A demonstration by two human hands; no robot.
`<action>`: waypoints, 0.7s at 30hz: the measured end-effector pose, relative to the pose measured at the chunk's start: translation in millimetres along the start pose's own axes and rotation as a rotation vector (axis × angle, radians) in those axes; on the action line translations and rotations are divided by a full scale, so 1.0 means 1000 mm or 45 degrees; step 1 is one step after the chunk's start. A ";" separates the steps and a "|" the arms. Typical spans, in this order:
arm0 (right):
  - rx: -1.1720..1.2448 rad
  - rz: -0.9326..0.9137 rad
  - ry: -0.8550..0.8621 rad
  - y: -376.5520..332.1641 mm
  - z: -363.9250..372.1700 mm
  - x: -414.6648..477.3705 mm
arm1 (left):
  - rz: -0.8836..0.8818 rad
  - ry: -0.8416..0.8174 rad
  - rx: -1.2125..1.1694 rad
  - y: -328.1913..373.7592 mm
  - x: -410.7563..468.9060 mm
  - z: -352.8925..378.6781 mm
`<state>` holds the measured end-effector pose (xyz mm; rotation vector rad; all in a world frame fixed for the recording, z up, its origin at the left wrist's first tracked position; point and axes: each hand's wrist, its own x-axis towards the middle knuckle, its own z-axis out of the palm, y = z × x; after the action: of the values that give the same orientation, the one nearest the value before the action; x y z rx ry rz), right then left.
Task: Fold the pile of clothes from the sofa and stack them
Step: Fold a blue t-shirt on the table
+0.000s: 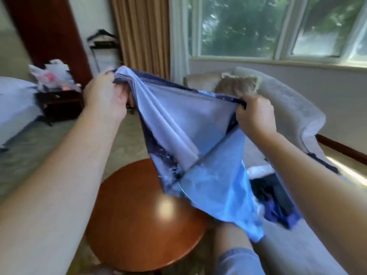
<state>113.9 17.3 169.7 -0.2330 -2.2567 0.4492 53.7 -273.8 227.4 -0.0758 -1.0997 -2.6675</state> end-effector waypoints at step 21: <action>0.721 0.337 -0.992 -0.105 0.146 -0.031 | -0.542 -0.305 1.763 -0.017 0.014 -0.226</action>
<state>21.8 -124.1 100.2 -0.0577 -2.7087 1.4997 47.2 -423.0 57.0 0.1153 -2.9687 -1.5665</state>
